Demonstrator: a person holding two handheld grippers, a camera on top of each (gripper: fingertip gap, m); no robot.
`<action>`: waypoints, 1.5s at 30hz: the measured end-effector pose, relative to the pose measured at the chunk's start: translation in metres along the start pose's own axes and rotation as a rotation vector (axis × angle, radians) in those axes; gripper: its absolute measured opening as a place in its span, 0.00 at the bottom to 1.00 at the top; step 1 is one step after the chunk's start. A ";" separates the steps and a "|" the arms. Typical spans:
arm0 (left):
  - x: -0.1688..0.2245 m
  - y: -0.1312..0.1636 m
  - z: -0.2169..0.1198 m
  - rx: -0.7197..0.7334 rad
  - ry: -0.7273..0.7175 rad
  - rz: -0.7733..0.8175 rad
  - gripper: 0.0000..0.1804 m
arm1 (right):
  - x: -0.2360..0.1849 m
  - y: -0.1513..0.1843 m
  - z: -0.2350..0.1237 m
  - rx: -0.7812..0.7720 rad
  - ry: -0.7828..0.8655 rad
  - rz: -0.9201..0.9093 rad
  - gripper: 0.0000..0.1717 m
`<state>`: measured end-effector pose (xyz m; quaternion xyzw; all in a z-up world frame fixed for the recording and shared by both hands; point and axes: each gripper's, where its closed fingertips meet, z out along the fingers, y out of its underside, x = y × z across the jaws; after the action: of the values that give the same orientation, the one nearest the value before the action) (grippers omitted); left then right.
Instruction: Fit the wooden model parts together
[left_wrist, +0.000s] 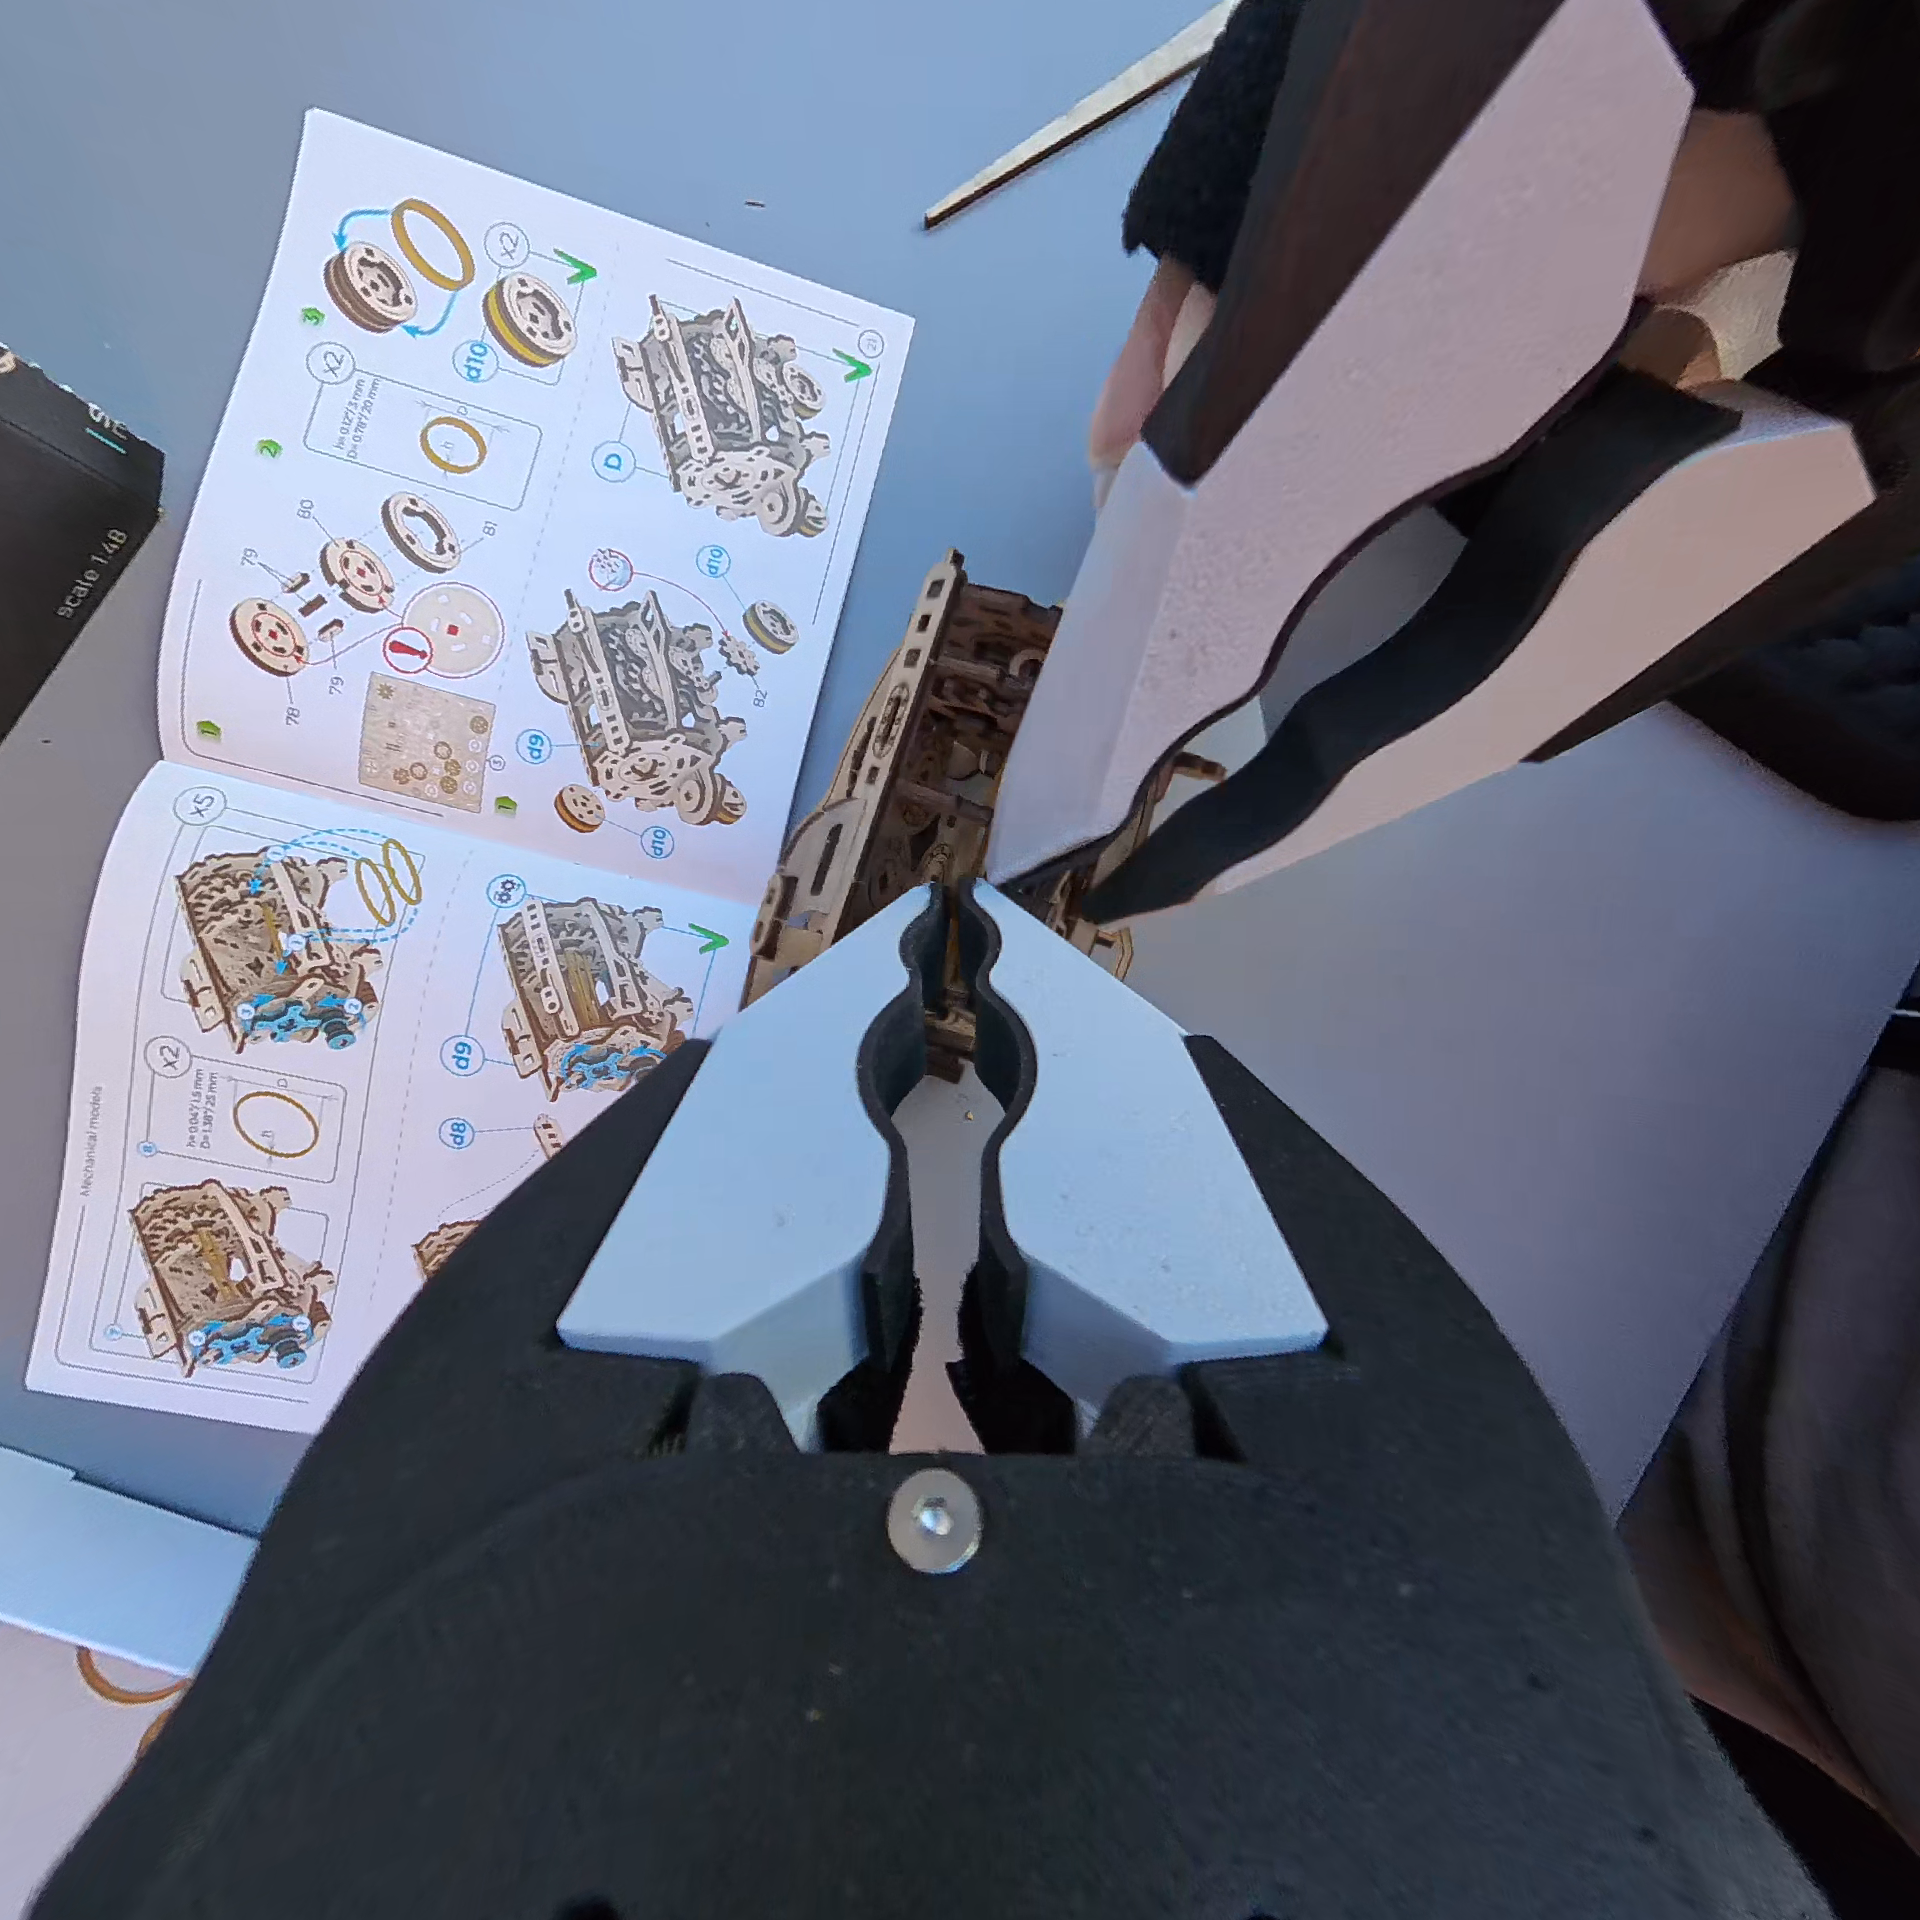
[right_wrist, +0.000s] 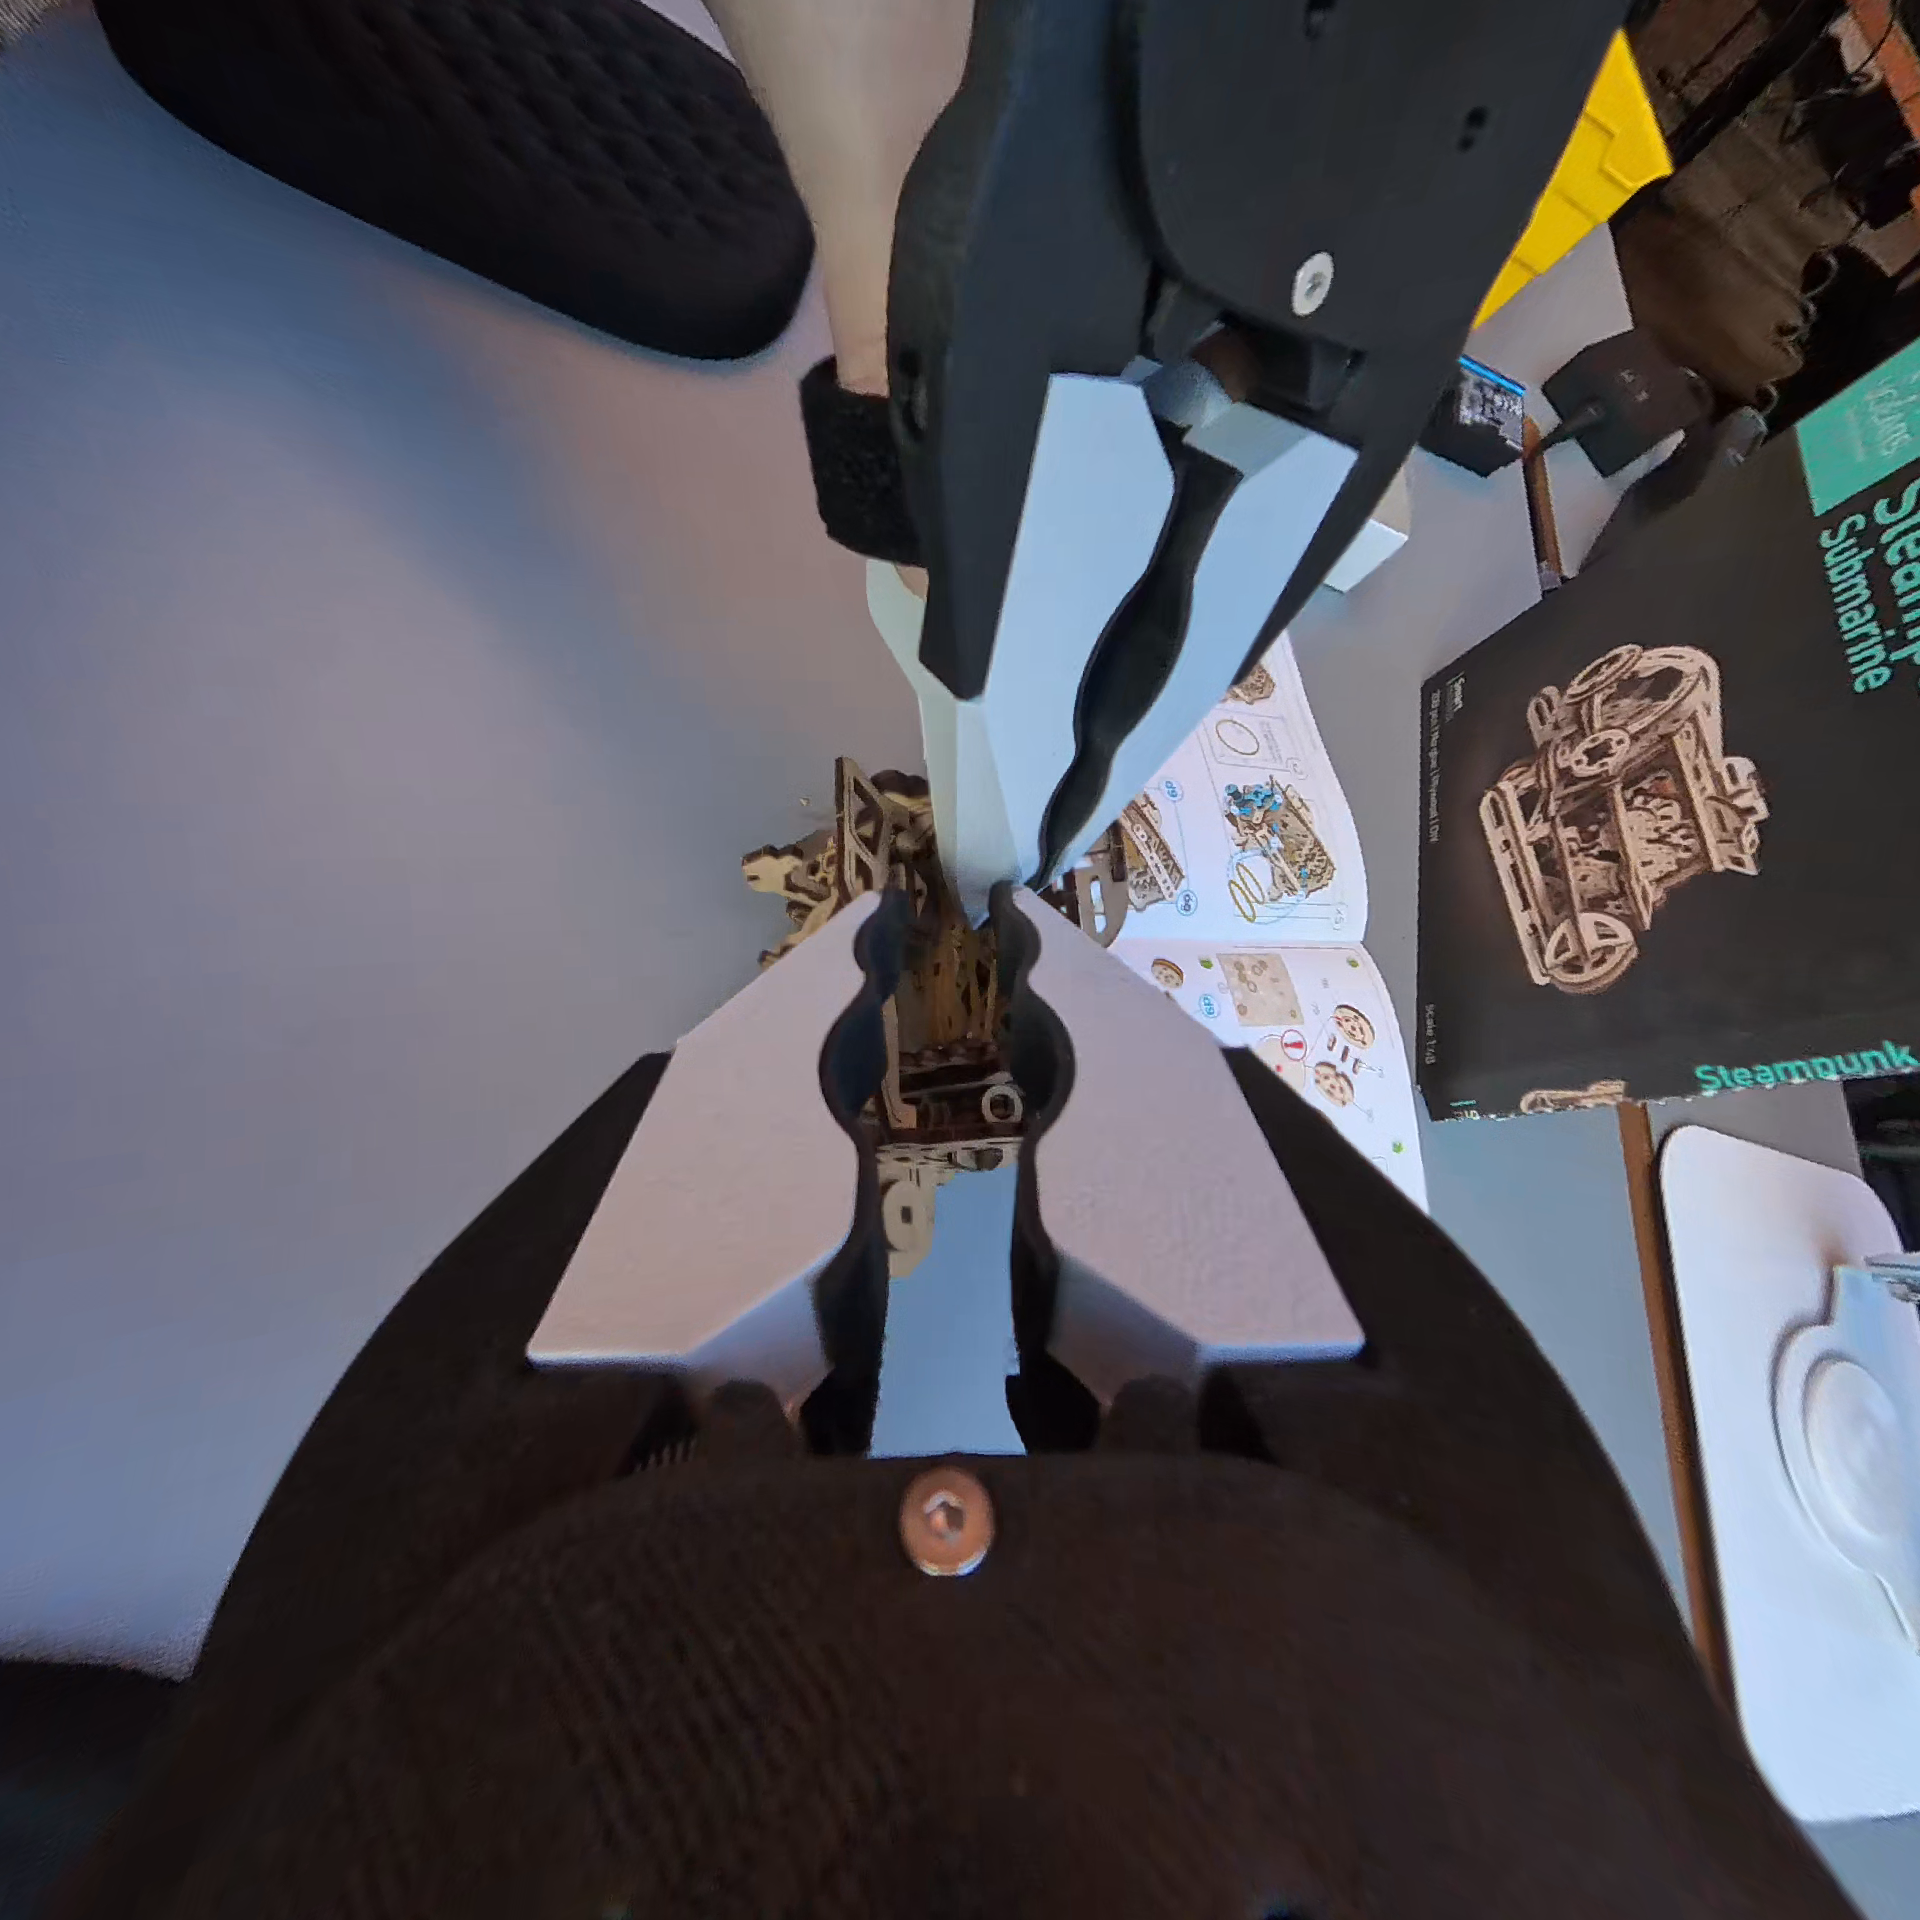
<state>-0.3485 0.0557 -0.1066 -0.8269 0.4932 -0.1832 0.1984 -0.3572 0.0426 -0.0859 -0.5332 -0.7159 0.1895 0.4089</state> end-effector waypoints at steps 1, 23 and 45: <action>0.000 0.000 0.000 0.004 0.002 -0.005 0.00 | 0.002 0.003 0.002 -0.028 0.013 -0.005 0.09; 0.004 -0.006 -0.014 0.092 0.129 -0.126 0.00 | 0.009 0.009 0.008 -0.131 0.025 -0.048 0.08; -0.005 -0.008 -0.014 0.120 0.165 -0.171 0.00 | 0.016 0.016 0.013 -0.180 0.064 -0.020 0.03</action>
<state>-0.3519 0.0619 -0.0908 -0.8347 0.4237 -0.2962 0.1899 -0.3592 0.0647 -0.0983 -0.5665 -0.7219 0.1032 0.3839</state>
